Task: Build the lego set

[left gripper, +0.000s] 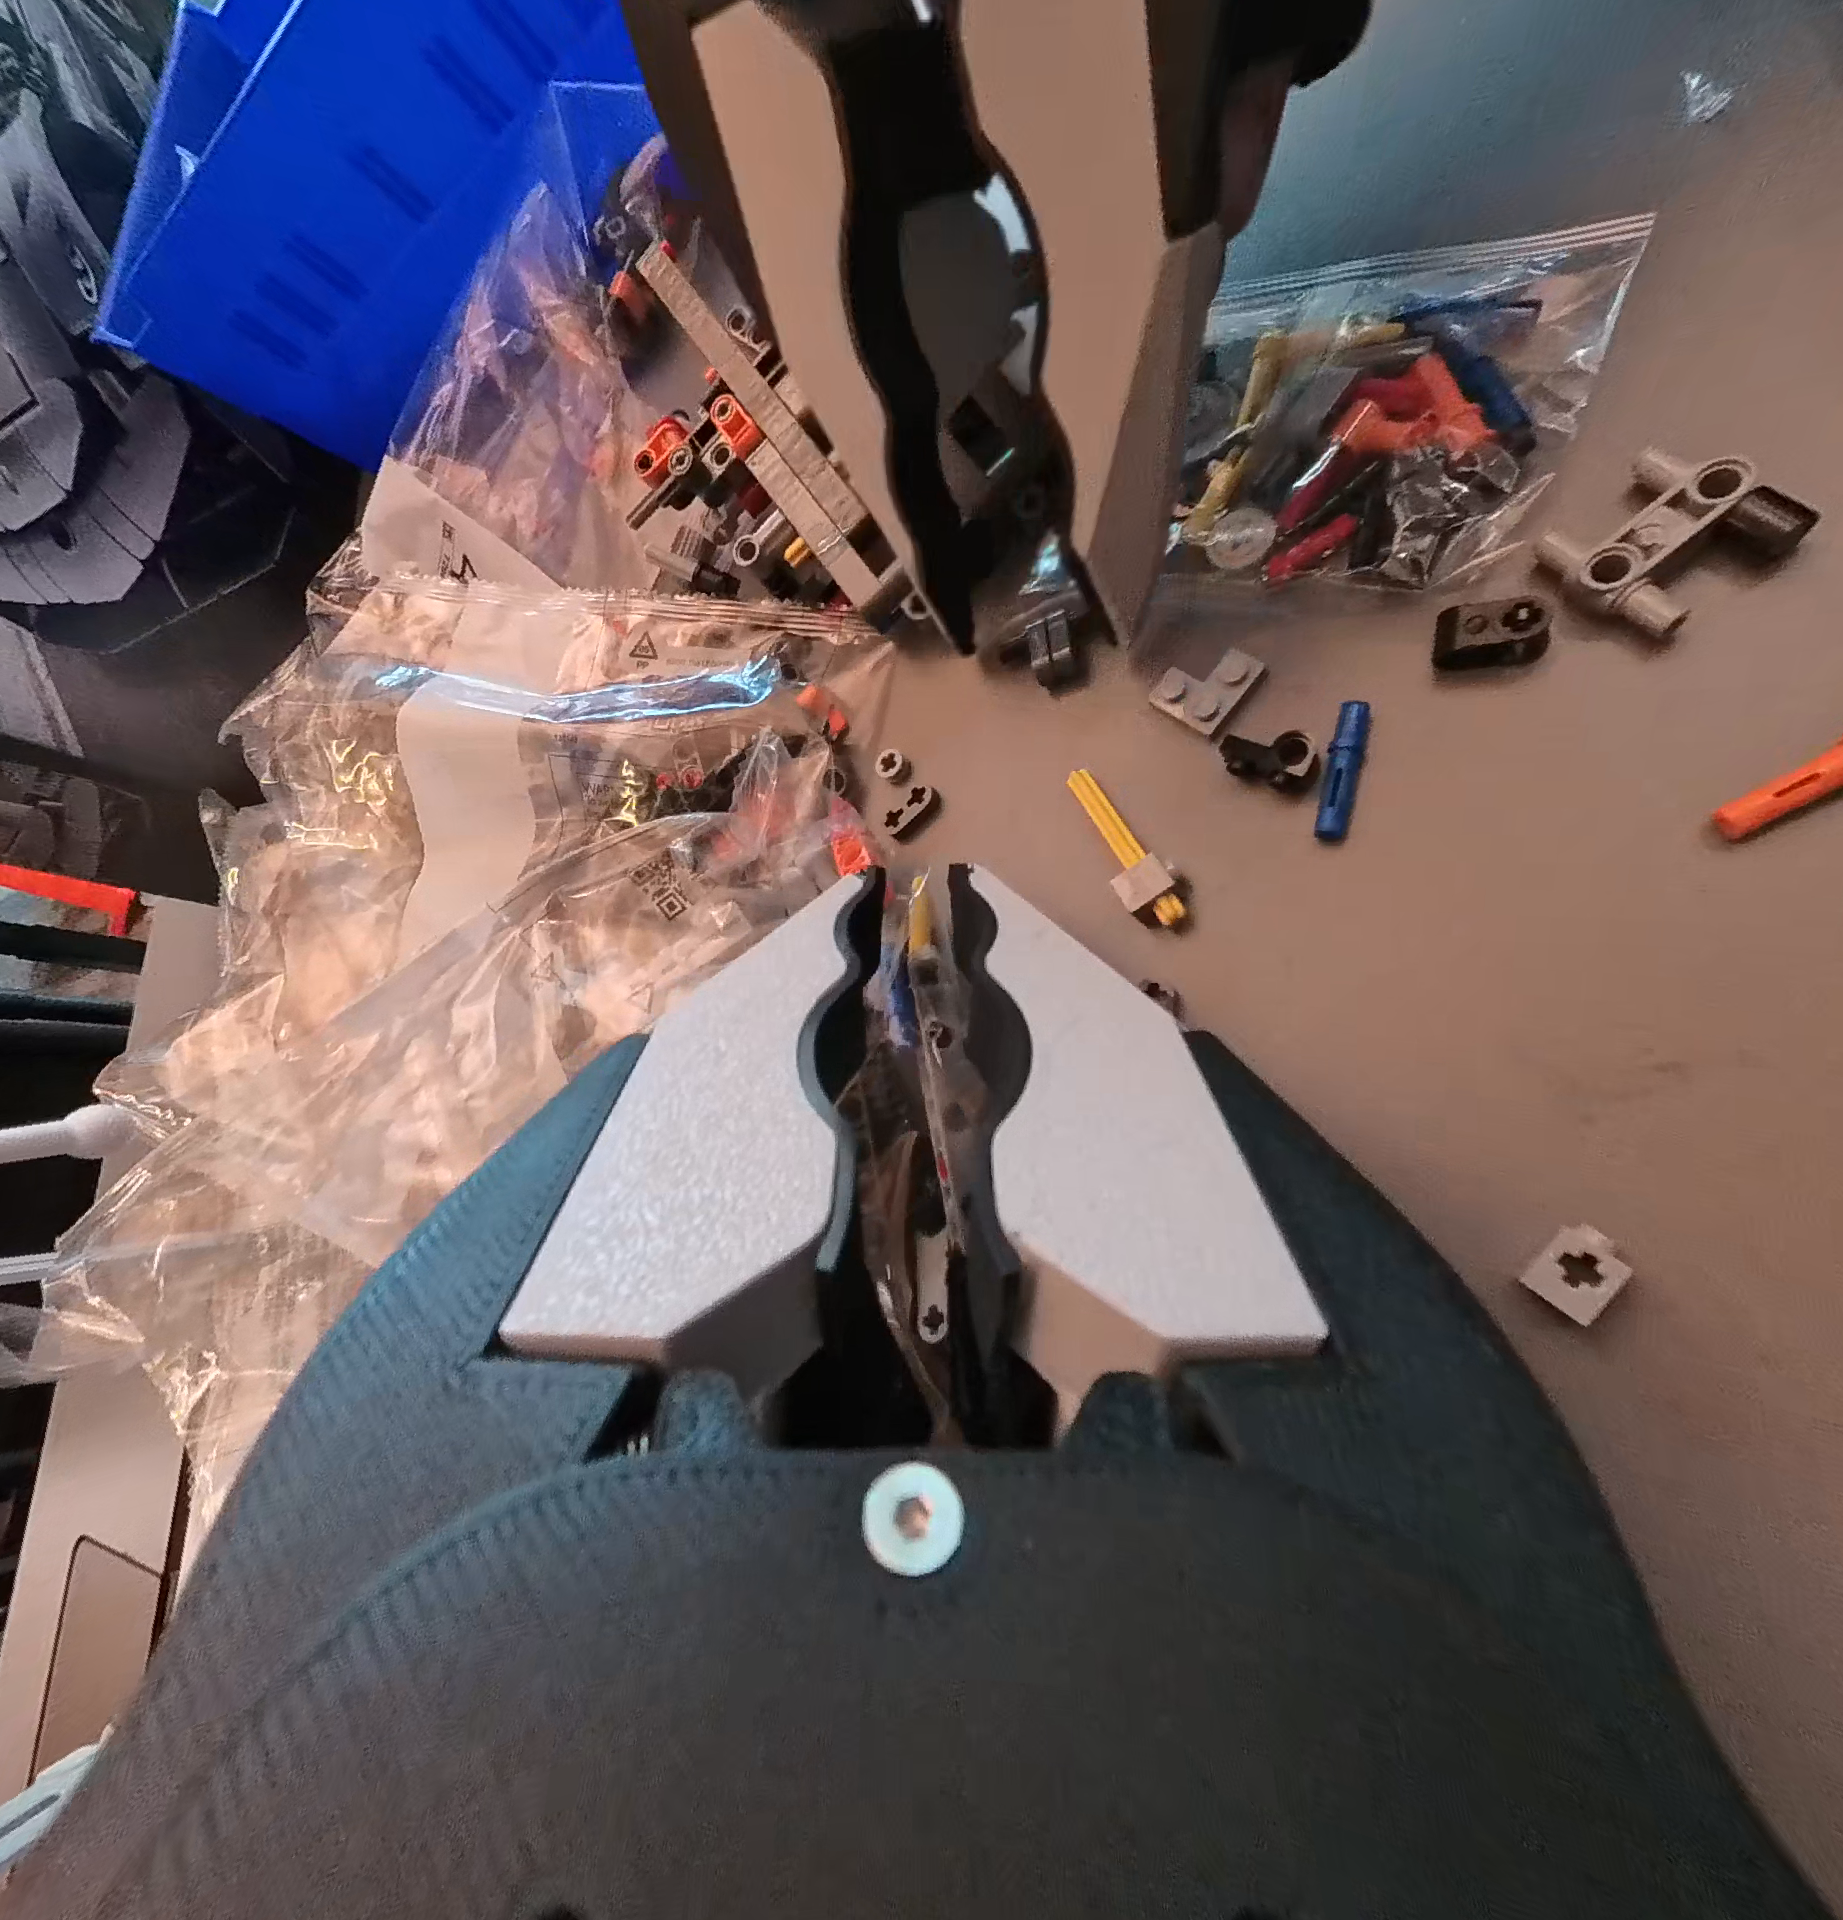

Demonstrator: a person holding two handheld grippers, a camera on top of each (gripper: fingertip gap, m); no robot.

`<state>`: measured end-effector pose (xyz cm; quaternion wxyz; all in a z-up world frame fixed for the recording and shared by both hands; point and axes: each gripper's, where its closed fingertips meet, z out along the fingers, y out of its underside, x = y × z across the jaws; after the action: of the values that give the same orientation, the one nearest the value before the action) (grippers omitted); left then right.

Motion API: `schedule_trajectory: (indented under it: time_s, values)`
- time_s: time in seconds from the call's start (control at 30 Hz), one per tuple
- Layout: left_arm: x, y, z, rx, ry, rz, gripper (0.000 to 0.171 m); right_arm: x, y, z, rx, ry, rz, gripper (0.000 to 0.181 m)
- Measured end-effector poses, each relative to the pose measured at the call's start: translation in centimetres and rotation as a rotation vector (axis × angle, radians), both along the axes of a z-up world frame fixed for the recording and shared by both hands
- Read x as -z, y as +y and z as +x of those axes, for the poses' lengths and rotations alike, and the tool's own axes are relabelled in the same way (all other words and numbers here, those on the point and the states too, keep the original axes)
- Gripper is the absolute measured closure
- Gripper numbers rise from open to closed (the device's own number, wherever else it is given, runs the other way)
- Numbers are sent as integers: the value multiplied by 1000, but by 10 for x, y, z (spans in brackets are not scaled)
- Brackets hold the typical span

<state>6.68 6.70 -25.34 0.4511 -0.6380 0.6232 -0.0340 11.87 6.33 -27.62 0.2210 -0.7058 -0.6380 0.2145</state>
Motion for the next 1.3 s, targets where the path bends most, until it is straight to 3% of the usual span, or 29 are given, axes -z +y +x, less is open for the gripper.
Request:
schedule_trajectory:
  time_s: [0.13, 0.3, 0.47, 0.7, 0.83, 0.9, 1.2, 1.3]
  values:
    - [0, 0, -1, -1, 5, 0, 160, 3, 0, 8, 9, -26, -11, 145]
    - [1, 0, 0, -1, 3, -5, 160, -5, 6, 1, -16, -24, 117, 165]
    - [2, 0, 1, -1, 1, -11, 160, -4, 1, -9, -43, -17, 107, 181]
    - [4, 1, 2, 0, -4, -21, 159, -10, 2, -8, -16, 30, 66, 169]
    - [4, 1, 2, -1, -5, -25, 160, 2, 0, -5, -15, -26, 31, 170]
    - [5, 1, 2, -1, -5, -26, 159, 2, -2, -8, -24, -20, 27, 179]
    - [4, -1, 5, 13, -21, -33, 156, -23, 7, -18, -27, 43, 194, 180]
    - [3, -3, 9, 22, -27, -26, 153, -29, 1, -27, -95, 44, 302, 180]
